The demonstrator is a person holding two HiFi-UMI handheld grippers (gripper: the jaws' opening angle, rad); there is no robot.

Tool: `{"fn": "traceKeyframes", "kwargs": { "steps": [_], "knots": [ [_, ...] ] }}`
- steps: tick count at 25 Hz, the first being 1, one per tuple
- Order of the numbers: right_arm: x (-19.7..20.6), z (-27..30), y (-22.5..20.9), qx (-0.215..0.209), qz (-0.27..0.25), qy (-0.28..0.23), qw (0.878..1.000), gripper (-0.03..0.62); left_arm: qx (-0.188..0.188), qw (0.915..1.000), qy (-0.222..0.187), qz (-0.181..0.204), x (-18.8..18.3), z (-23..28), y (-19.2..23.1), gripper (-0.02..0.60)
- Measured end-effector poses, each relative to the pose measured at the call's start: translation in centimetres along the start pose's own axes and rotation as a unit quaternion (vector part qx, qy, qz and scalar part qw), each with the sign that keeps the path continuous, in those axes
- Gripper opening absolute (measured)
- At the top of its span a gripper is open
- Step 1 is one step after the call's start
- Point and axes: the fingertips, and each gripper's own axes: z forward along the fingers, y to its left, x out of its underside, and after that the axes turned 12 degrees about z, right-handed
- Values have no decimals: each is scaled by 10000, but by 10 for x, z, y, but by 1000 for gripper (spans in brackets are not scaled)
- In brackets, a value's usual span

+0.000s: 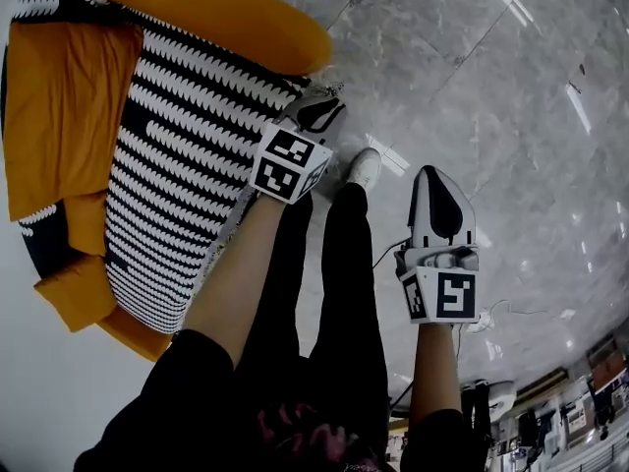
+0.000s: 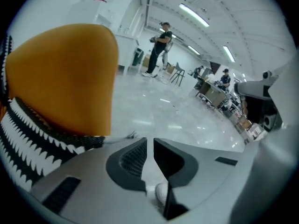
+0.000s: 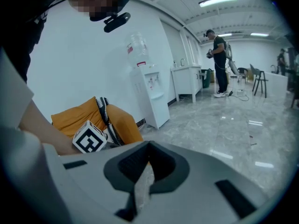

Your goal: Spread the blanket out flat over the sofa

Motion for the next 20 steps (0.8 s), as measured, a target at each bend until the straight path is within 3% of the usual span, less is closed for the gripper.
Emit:
{"fn": "traceKeyframes", "kwargs": {
  "steps": [3,9,20],
  "knots": [
    [-5,6,4,-17,-49,2,10000,20,309,9993,120,183,2,11,-19,28],
    [-8,0,-2,-65,-124,-71,9999,20,456,9987,-191,-88,-12,13,-52,28],
    [-78,-9,54,-541,-596,-329,9962,20,-169,9947,-977,-275,-80,-71,-43,26]
  ]
}}
